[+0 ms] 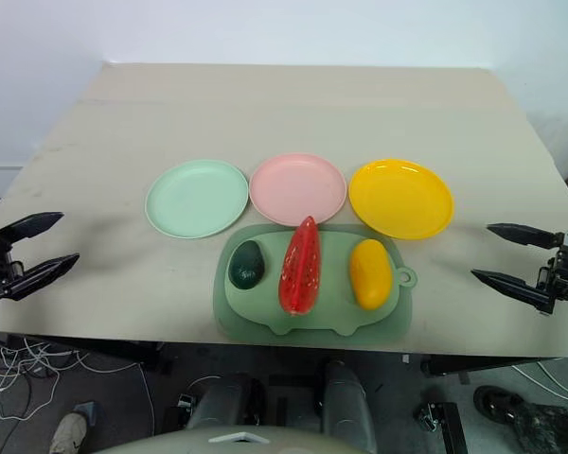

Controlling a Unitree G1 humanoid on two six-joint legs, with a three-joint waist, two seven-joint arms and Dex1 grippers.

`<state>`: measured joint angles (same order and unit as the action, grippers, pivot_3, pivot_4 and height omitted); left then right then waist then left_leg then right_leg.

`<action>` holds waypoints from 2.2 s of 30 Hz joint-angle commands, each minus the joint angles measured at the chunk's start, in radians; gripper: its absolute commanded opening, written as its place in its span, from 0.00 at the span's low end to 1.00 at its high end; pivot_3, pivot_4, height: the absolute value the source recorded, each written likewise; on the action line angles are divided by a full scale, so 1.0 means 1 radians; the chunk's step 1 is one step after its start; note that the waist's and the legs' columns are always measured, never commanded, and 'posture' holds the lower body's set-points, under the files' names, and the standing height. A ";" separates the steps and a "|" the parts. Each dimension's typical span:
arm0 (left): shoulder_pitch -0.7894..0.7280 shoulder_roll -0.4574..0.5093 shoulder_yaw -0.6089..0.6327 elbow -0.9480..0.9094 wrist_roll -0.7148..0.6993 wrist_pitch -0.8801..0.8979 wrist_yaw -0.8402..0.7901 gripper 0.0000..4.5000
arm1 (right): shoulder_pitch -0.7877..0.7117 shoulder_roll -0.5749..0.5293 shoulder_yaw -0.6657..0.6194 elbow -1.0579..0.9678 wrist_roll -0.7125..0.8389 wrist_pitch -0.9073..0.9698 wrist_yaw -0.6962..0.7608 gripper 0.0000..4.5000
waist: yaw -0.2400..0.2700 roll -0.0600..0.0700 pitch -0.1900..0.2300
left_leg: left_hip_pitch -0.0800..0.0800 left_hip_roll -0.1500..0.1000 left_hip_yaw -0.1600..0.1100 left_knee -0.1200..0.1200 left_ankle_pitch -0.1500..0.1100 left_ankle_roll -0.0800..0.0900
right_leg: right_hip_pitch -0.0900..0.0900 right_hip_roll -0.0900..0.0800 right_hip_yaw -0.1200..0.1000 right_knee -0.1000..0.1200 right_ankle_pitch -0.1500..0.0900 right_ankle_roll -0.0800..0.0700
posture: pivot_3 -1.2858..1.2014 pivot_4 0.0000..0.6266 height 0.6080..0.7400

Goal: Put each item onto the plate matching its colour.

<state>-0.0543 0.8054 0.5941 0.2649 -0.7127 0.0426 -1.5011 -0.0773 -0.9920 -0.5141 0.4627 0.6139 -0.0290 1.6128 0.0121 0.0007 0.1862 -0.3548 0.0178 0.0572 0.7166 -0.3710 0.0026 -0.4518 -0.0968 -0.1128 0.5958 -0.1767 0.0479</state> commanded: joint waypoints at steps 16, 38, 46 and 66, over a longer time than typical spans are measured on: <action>-0.031 -0.006 -0.012 -0.016 -0.007 0.005 0.009 1.00 | -0.010 0.017 -0.022 -0.078 0.019 0.032 -0.014 1.00 | 0.000 0.000 0.000 | 0.000 0.000 0.000 0.000 0.000 0.000 | 0.000 0.000 0.000 0.000 0.000 0.000 | 0.52 0.24 0.97; -0.050 0.010 -0.081 -0.008 0.038 -0.024 -0.053 1.00 | -0.170 -0.029 0.172 -0.066 0.001 -0.048 0.002 1.00 | -0.002 0.000 0.000 | 0.001 -0.001 0.000 0.001 0.000 0.000 | 0.001 0.000 0.000 0.000 0.000 0.000 | 0.52 0.24 0.97; -0.060 -0.022 -0.114 -0.025 0.051 -0.037 -0.031 1.00 | -0.374 -0.079 0.434 -0.191 -0.060 -0.065 0.002 1.00 | -0.004 0.000 0.000 | 0.000 0.000 -0.001 0.001 0.000 -0.001 | 0.000 0.000 0.000 0.001 0.000 0.000 | 0.52 0.24 0.97; 0.007 -0.090 -0.142 -0.142 0.029 -0.025 0.047 1.00 | -0.942 -0.159 1.248 -0.070 -0.366 -0.748 0.002 1.00 | -0.008 0.000 0.000 | -0.003 -0.001 0.003 0.001 0.003 -0.005 | -0.005 0.000 0.001 0.001 0.000 0.000 | 0.52 0.24 0.97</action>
<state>-0.0507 0.7116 0.4438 0.1585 -0.6637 0.0164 -1.4598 -0.9811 -1.1394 0.7138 0.3810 0.2552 -0.7216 1.6131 0.0043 0.0010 0.1867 -0.3574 0.0171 0.0604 0.7176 -0.3682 -0.0024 -0.4567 -0.0968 -0.1117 0.5972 -0.1765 0.0479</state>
